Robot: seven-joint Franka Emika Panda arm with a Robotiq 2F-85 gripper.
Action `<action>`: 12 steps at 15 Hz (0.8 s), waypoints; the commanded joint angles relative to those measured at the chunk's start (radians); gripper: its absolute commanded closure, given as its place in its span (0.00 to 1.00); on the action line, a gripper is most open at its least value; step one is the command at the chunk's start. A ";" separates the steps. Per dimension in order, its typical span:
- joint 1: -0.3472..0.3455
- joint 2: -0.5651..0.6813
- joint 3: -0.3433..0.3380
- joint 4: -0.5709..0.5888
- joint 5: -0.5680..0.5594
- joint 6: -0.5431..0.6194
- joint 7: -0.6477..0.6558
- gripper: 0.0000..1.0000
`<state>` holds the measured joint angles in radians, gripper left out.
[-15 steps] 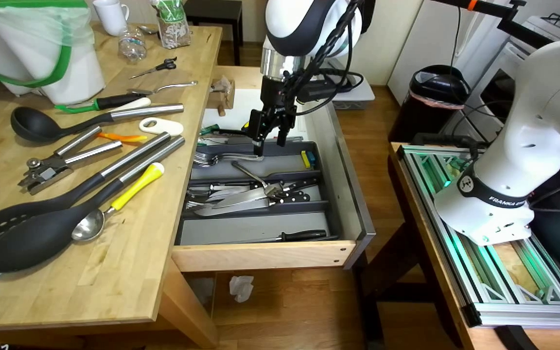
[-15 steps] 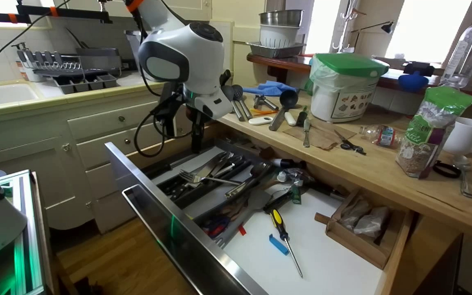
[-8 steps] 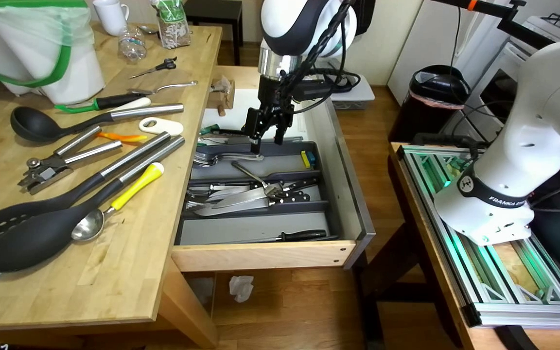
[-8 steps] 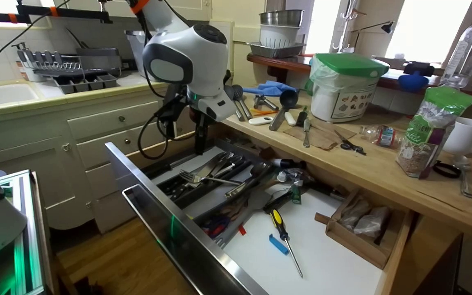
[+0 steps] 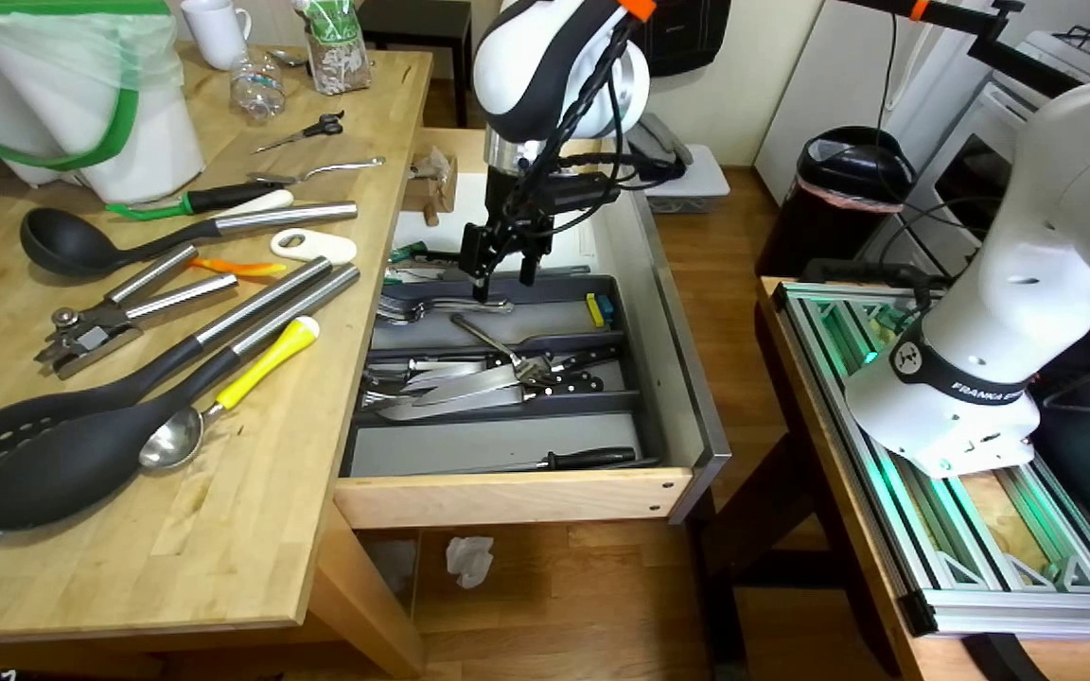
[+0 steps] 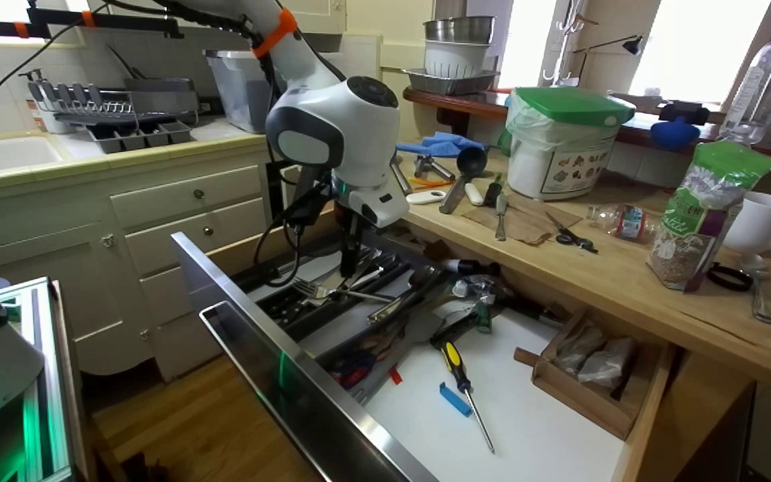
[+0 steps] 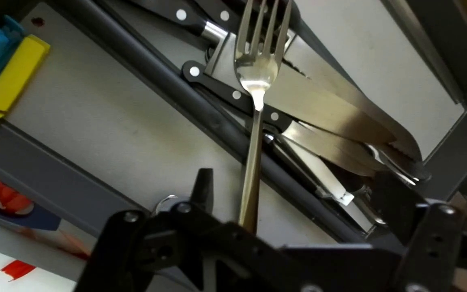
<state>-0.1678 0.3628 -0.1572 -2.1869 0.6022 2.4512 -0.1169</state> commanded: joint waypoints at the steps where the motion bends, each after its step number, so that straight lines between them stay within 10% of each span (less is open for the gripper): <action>1: -0.015 0.103 0.037 0.078 -0.027 0.042 0.060 0.02; 12: -0.027 0.240 0.070 0.167 -0.110 0.032 0.169 0.37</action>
<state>-0.1753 0.5662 -0.1076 -2.0546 0.5253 2.4870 0.0051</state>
